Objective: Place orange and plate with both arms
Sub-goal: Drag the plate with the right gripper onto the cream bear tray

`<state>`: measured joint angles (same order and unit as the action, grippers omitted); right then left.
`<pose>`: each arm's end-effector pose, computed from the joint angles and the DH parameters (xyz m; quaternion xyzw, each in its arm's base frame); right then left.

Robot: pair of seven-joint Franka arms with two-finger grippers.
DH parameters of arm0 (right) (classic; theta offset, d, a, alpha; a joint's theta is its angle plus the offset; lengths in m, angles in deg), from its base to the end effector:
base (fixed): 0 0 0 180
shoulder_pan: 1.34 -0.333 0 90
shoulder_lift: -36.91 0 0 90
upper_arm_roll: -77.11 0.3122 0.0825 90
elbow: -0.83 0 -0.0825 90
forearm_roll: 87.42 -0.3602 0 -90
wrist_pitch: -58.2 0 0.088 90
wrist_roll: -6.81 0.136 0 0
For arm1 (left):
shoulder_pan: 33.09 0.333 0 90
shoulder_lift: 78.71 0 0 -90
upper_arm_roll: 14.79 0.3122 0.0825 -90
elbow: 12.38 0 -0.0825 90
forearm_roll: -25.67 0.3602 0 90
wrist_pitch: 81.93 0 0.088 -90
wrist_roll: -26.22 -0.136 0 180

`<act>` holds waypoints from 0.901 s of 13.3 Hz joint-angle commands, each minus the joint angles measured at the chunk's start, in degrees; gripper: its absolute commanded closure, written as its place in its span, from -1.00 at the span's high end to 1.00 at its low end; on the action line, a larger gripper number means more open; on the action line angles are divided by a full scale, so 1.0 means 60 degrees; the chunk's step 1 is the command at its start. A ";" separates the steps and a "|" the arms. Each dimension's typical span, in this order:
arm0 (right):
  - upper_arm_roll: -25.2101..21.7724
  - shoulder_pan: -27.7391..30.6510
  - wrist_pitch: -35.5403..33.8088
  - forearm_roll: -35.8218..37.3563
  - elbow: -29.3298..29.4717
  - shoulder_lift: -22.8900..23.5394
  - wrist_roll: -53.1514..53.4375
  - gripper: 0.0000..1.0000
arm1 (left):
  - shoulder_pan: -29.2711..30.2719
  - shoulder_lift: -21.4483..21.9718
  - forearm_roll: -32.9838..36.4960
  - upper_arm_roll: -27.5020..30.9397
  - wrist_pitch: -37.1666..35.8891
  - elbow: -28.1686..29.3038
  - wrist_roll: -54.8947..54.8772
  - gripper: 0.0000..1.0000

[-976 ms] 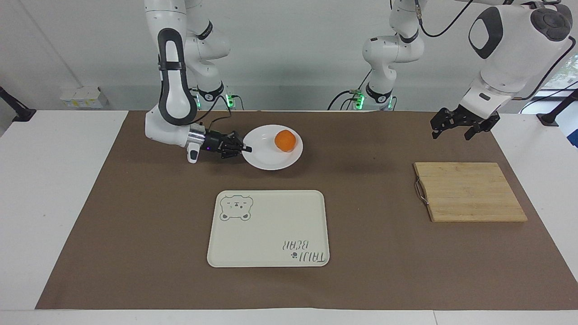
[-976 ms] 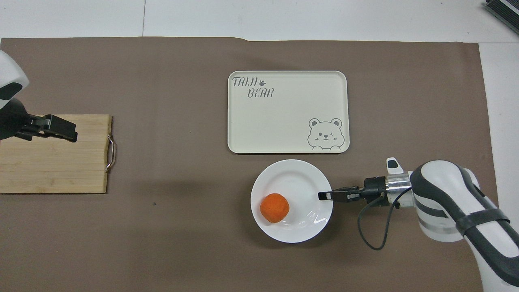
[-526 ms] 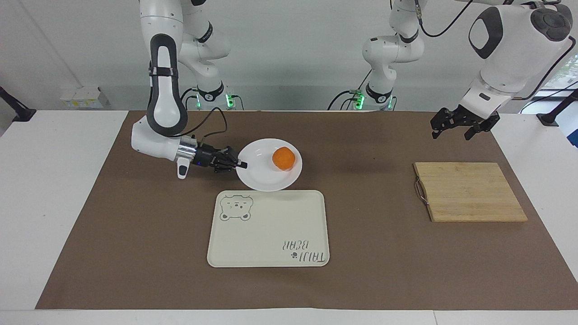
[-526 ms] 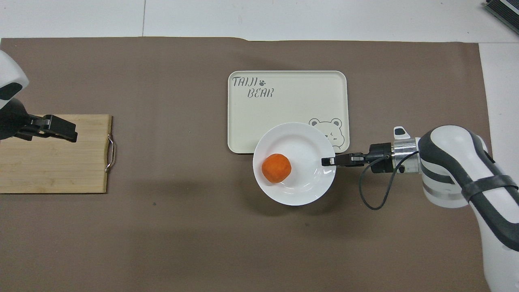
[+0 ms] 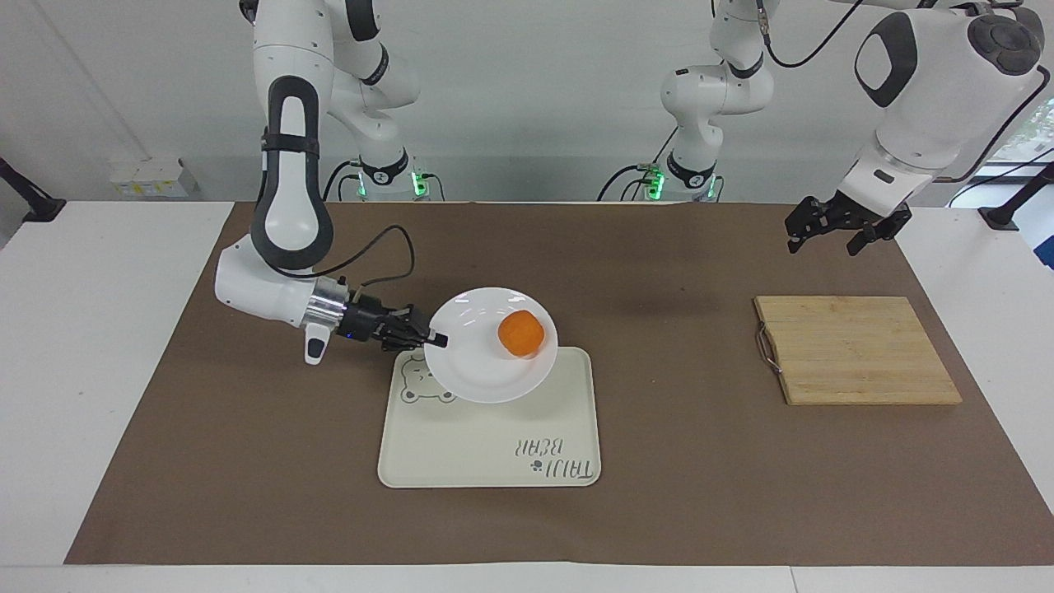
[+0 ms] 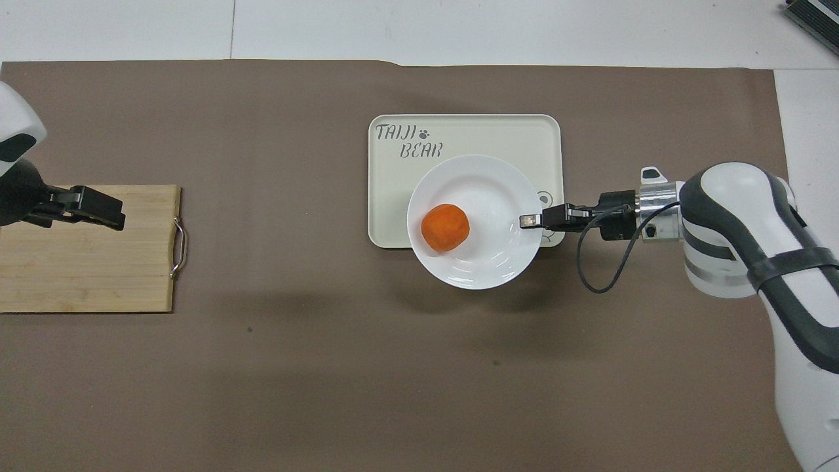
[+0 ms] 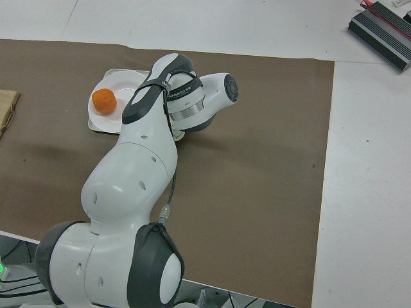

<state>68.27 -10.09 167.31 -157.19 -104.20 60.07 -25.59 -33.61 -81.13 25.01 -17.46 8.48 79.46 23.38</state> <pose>0.6108 0.0995 0.3207 -0.8688 0.0315 -0.0098 0.4940 0.5387 -0.0311 0.5554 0.9980 -0.0523 -0.0336 0.0066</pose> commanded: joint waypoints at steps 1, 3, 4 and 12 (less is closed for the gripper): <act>0.0068 -0.0021 -0.0094 -0.0237 0.1505 0.1365 0.0405 -1.00 | 0.0071 0.0051 0.0182 -0.0038 -0.0187 -0.0087 -0.0084 1.00; 0.0097 -0.0021 0.0256 -0.0266 0.2035 0.1850 0.0551 -1.00 | 0.0071 0.0052 0.0182 -0.0038 -0.0172 -0.0087 -0.0084 1.00; 0.0111 -0.0079 0.0417 -0.0252 0.2066 0.1910 0.0581 -1.00 | 0.0071 0.0051 0.0182 -0.0038 -0.0158 -0.0087 -0.0084 1.00; 0.0156 -0.0050 0.0624 -0.0427 0.2008 0.2378 -0.0090 -1.00 | 0.0056 0.0051 0.0182 -0.0038 -0.0128 -0.0072 -0.0084 1.00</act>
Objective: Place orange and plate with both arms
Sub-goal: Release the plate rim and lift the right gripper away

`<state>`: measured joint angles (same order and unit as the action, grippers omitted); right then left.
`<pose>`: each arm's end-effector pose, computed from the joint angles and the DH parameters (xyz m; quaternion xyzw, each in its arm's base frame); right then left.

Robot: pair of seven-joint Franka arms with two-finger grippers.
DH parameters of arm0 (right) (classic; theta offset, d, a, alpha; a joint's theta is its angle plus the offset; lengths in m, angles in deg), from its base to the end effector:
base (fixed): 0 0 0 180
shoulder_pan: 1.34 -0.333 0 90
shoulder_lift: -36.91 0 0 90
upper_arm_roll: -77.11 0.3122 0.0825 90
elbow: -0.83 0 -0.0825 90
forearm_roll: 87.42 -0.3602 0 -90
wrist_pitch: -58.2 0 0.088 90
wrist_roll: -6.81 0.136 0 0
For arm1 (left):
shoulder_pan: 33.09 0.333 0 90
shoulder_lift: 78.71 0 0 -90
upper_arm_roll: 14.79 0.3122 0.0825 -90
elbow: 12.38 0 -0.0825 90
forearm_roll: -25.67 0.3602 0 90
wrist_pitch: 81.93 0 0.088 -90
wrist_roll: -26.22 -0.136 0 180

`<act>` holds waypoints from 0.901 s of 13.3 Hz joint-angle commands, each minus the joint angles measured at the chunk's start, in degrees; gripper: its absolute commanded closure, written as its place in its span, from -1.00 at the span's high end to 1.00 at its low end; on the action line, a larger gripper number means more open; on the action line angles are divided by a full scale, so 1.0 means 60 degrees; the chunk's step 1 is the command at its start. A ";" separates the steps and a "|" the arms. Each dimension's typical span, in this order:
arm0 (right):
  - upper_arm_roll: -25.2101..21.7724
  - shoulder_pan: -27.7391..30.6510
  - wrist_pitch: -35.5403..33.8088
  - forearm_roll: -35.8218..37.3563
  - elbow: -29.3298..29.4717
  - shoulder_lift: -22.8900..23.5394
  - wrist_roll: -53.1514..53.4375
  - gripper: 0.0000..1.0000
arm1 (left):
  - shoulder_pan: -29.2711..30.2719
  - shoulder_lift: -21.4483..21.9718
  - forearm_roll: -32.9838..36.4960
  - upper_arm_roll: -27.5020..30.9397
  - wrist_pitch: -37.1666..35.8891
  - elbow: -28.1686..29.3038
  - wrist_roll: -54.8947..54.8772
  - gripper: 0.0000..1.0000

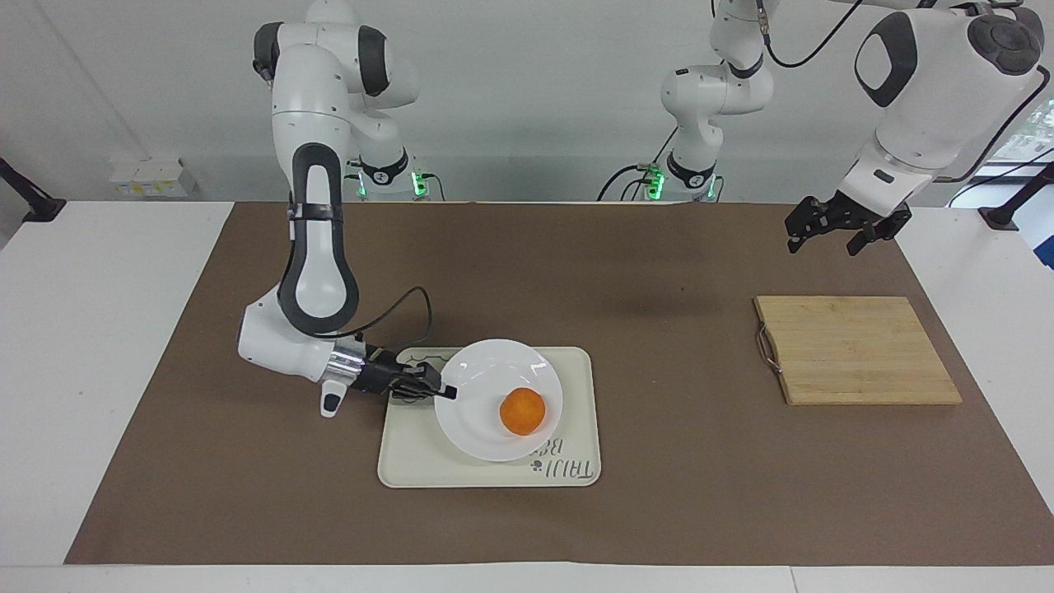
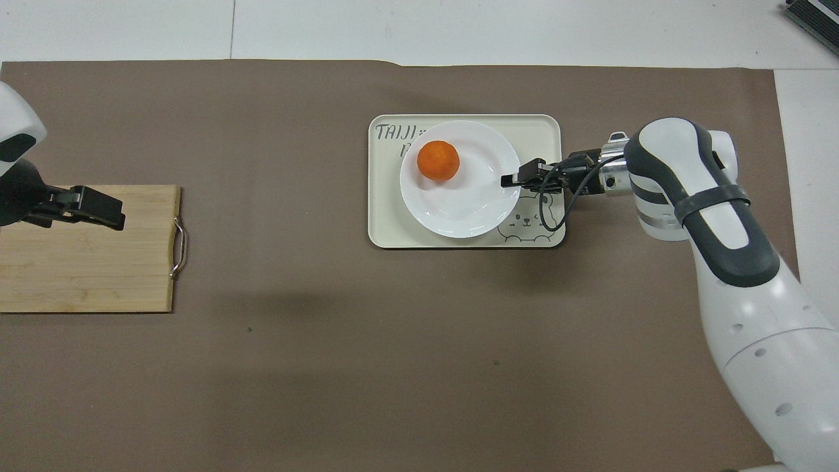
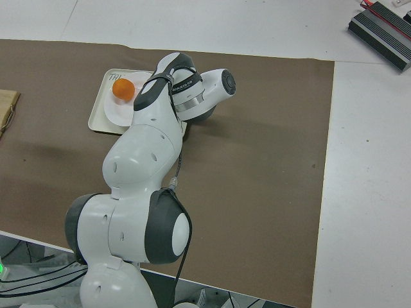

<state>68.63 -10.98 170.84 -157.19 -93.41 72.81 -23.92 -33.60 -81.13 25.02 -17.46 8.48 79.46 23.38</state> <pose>0.6559 0.1111 0.2543 -0.8831 0.0494 -0.0031 0.4665 0.5387 -0.0310 0.5554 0.9980 -0.0523 -0.0336 0.0066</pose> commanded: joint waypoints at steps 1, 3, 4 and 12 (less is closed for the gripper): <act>0.0096 0.0054 0.0036 -0.0572 0.0209 0.0270 -0.0429 -1.00 | 0.0071 0.0051 0.0182 -0.0038 -0.0142 -0.0086 -0.0084 1.00; 0.0096 0.0054 0.0021 -0.0632 0.0195 0.0256 -0.0386 -1.00 | 0.0071 0.0065 0.0182 -0.0038 -0.0156 -0.0087 -0.0084 1.00; 0.0096 0.0054 -0.0008 -0.0617 0.0195 0.0241 -0.0342 -1.00 | 0.0071 0.0065 0.0182 -0.0038 -0.0156 -0.0087 -0.0084 1.00; -0.0021 0.0069 0.0035 0.0770 0.0209 -0.0314 0.0900 1.00 | 0.0071 0.0065 0.0182 -0.0038 -0.0156 -0.0087 -0.0084 1.00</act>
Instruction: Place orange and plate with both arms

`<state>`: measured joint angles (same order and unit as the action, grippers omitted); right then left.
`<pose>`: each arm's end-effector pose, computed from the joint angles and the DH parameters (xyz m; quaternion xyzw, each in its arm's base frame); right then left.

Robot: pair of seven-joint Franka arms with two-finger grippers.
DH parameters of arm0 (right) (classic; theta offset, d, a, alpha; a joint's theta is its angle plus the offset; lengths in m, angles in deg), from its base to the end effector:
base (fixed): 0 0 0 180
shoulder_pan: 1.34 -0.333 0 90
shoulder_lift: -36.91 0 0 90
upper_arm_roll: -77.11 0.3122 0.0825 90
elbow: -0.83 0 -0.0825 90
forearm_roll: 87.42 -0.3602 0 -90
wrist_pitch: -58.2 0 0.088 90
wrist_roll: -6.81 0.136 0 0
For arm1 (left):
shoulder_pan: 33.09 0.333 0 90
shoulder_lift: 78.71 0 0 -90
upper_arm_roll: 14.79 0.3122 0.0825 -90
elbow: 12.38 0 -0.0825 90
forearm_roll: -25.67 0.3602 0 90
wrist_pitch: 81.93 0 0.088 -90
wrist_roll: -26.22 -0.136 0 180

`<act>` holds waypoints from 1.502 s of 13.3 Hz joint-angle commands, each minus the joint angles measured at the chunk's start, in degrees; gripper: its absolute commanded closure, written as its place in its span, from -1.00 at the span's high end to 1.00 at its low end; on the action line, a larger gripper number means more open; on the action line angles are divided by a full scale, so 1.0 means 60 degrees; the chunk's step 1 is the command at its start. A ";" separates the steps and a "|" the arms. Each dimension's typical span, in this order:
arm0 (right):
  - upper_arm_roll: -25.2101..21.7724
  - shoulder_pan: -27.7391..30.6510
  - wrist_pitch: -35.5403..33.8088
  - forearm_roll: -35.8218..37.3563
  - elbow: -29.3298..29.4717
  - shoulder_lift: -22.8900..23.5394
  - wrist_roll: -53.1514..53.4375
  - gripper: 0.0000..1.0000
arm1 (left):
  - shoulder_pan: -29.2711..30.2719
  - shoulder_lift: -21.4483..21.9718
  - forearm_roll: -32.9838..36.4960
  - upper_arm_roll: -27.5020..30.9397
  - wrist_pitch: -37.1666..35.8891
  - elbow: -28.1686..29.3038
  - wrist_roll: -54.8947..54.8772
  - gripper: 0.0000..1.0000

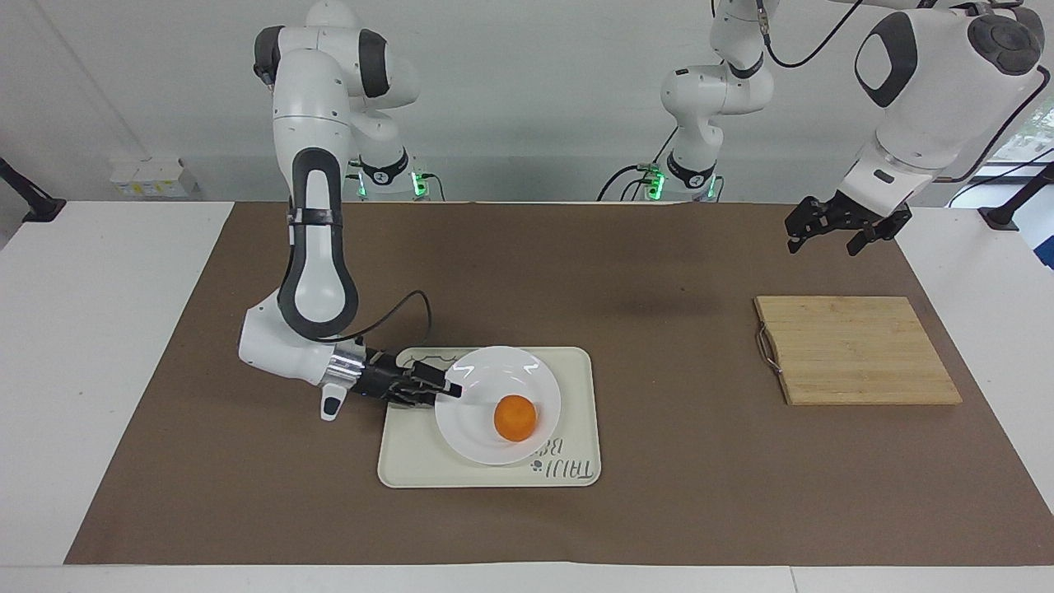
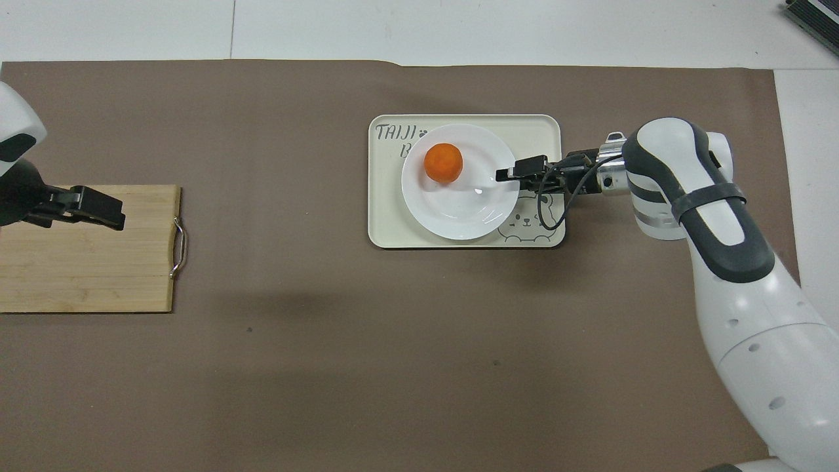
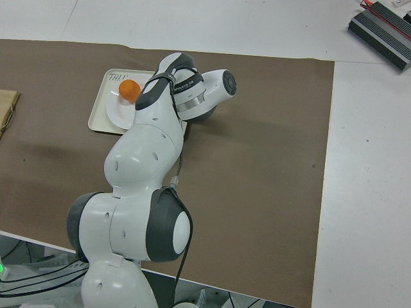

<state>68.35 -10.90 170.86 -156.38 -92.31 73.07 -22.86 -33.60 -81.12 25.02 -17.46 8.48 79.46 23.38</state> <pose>0.6607 0.1077 0.2583 -0.8860 0.0518 -0.0047 0.4608 0.5387 -0.0310 0.5555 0.9980 -0.0523 -0.0335 0.0065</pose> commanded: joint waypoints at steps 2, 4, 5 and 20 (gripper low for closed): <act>0.0010 0.0083 0.0279 0.1325 0.0011 -0.0809 0.1528 1.00 | 0.0056 0.0065 0.0182 -0.0038 -0.0157 -0.0072 -0.0084 1.00; -0.0048 0.0171 0.0295 0.2042 -0.0004 -0.1147 0.1882 1.00 | 0.0056 0.0065 0.0182 -0.0038 -0.0171 -0.0087 -0.0084 1.00; -0.0194 0.0186 0.0266 0.2423 -0.0018 -0.1308 0.1956 1.00 | 0.0056 0.0065 0.0182 -0.0038 -0.0171 -0.0087 -0.0098 1.00; -0.0488 0.0653 -0.2003 0.9823 -0.0092 -0.4325 0.5429 1.00 | 0.0071 0.0094 0.0182 -0.0038 -0.0230 -0.0057 -0.0099 1.00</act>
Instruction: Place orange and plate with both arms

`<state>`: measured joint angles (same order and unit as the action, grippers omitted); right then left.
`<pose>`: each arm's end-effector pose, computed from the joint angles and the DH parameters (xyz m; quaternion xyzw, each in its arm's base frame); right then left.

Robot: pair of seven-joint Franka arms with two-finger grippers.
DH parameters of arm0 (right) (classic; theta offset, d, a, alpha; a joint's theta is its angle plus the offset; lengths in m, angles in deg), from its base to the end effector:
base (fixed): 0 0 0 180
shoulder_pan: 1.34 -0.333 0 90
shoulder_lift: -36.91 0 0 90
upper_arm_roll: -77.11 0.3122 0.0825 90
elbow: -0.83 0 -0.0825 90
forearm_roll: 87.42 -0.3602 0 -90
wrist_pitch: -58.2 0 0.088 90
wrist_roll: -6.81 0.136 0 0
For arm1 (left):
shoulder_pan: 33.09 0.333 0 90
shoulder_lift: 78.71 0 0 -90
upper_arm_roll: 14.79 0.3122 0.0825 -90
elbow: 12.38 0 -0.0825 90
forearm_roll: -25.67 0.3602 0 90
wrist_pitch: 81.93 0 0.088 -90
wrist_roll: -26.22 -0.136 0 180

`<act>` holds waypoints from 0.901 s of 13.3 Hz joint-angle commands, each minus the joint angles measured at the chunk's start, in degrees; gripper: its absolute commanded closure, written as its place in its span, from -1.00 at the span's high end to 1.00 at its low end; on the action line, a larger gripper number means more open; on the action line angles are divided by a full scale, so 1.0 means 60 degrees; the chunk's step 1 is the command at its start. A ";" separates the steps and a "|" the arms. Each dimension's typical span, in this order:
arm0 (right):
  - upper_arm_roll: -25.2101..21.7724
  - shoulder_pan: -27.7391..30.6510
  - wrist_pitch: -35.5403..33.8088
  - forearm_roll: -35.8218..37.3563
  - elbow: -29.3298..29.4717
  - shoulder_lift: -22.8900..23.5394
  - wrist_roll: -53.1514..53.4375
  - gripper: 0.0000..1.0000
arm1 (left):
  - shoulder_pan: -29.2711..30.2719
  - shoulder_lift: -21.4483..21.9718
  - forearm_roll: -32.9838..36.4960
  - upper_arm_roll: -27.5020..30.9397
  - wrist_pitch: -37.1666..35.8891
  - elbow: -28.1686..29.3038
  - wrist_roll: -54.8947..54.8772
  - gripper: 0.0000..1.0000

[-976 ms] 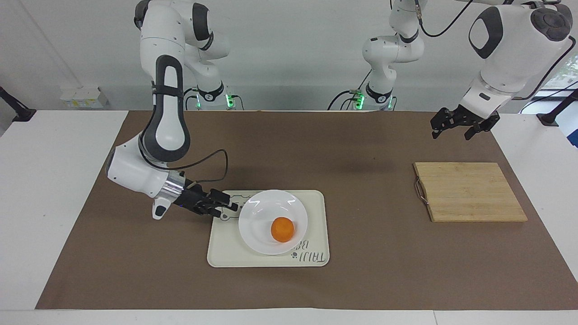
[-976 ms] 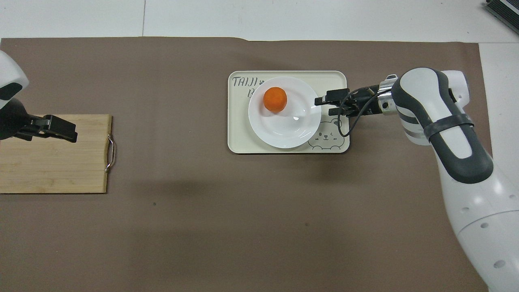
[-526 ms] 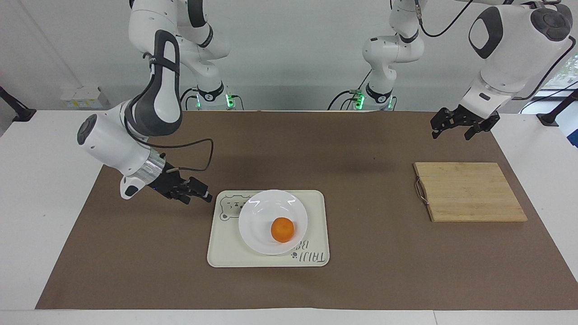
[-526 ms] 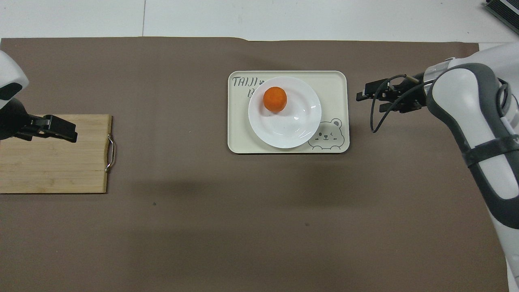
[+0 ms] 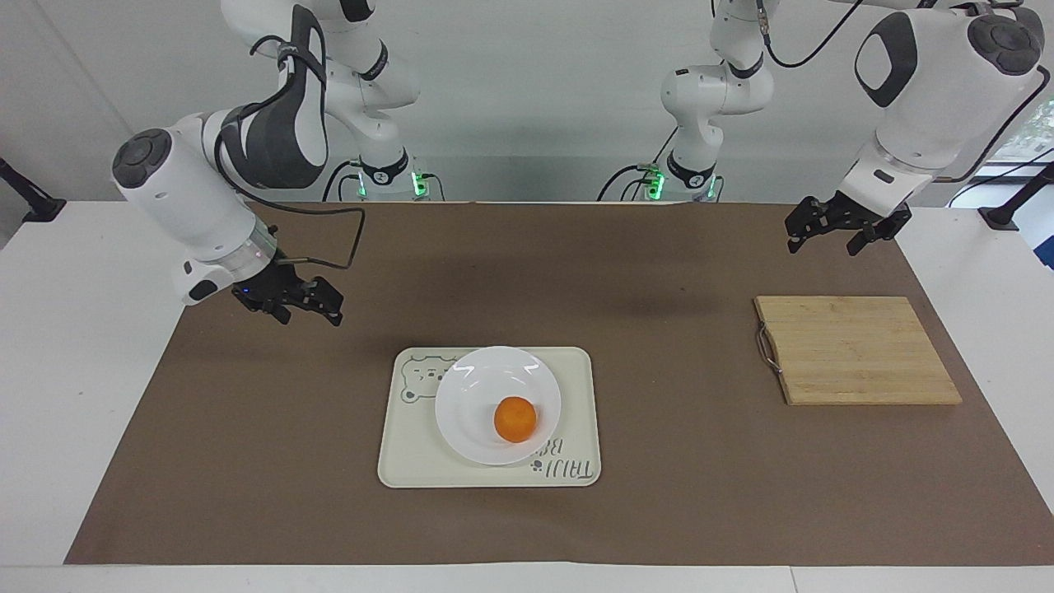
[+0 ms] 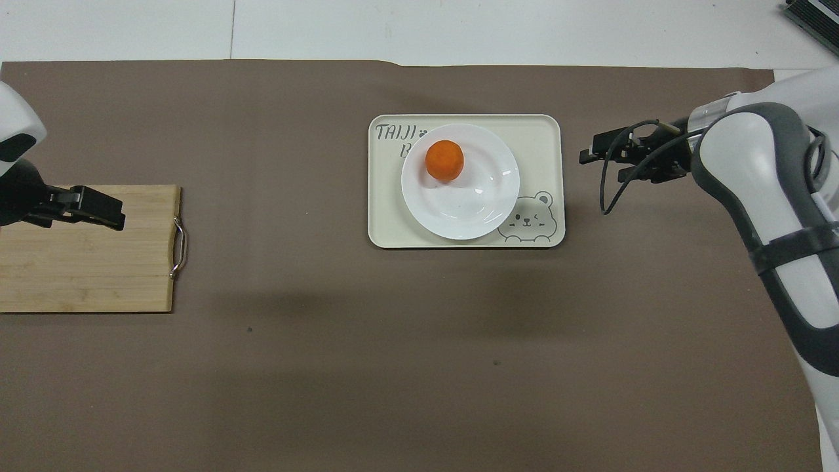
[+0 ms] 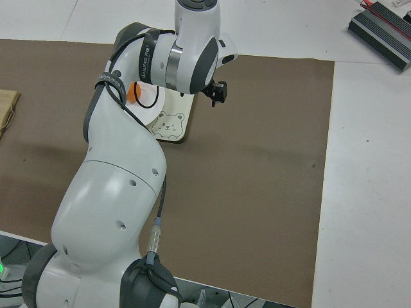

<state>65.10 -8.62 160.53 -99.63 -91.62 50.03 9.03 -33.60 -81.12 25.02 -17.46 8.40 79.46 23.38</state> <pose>0.6011 -0.0161 0.4645 -0.9930 0.0837 0.0236 0.0802 0.5385 -0.0310 0.5554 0.9980 -0.0523 -0.0342 0.0065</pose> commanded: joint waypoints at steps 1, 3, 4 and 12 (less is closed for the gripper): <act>0.0054 0.0290 -0.0516 0.0655 -0.0206 -0.0734 0.0128 1.00 | 0.0056 0.0109 0.0182 -0.0038 -0.0217 -0.0043 -0.0098 1.00; 0.0069 0.0320 -0.0751 0.1475 -0.0206 -0.1174 0.0113 1.00 | 0.0071 0.0124 0.0182 -0.0038 -0.0202 -0.0013 -0.0084 1.00; 0.0054 0.0320 -0.0912 0.1566 -0.0206 -0.1307 0.0099 1.00 | 0.0071 0.0124 0.0182 -0.0038 -0.0232 -0.0013 -0.0098 1.00; 0.0069 0.0701 -0.1206 0.1991 -0.0616 -0.2010 -0.0576 1.00 | 0.0056 0.0124 0.0182 -0.0038 -0.0305 -0.0013 -0.0098 1.00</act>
<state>64.99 -4.49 153.21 -89.04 -93.51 41.06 6.50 -33.60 -81.07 25.02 -17.46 7.80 79.46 23.38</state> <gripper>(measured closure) 0.000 0.000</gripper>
